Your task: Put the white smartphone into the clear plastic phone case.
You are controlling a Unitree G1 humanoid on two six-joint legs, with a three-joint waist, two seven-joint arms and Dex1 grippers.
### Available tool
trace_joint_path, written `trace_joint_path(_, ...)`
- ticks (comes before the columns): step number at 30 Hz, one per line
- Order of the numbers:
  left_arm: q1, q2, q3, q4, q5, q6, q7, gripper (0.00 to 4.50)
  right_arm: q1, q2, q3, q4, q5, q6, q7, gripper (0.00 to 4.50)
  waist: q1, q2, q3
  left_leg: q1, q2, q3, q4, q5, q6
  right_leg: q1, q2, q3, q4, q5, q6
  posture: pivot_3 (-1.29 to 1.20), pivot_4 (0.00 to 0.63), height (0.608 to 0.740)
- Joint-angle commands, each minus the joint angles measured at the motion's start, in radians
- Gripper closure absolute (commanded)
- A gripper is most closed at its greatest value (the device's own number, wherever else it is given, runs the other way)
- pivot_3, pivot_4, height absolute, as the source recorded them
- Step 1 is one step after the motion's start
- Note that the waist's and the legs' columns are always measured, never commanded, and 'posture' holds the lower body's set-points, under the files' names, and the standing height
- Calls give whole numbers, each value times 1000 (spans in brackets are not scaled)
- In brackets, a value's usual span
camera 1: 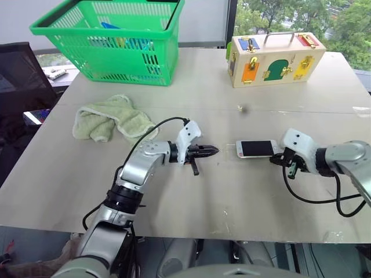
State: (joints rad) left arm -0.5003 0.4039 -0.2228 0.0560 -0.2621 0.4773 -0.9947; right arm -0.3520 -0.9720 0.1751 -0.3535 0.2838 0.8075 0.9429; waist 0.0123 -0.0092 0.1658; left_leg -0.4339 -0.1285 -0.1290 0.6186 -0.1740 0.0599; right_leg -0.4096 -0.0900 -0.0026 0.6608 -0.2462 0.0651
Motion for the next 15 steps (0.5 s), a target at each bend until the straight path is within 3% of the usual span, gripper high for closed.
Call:
trace_joint_path(1,14,-8,42,-59,-38,-9,17,4464,-66,59,-98,-50,107,47,8,4500,-2,0,0,0,0,0,0,0,0,0,0,0,0,0,0,0,150,740)
trace_joint_path(7,45,-1,73,-96,-63,-7,39,4464,-191,195,9,60,-2,33,-129,4500,0,0,0,1,0,0,0,0,0,0,0,0,1,0,0,0,150,740)
trace_joint_path(15,86,15,85,-156,-80,11,57,4464,-415,355,192,469,-201,-140,-155,4500,-7,0,0,1,0,2,0,3,-5,-2,1,2,2,0,-1,0,150,740)
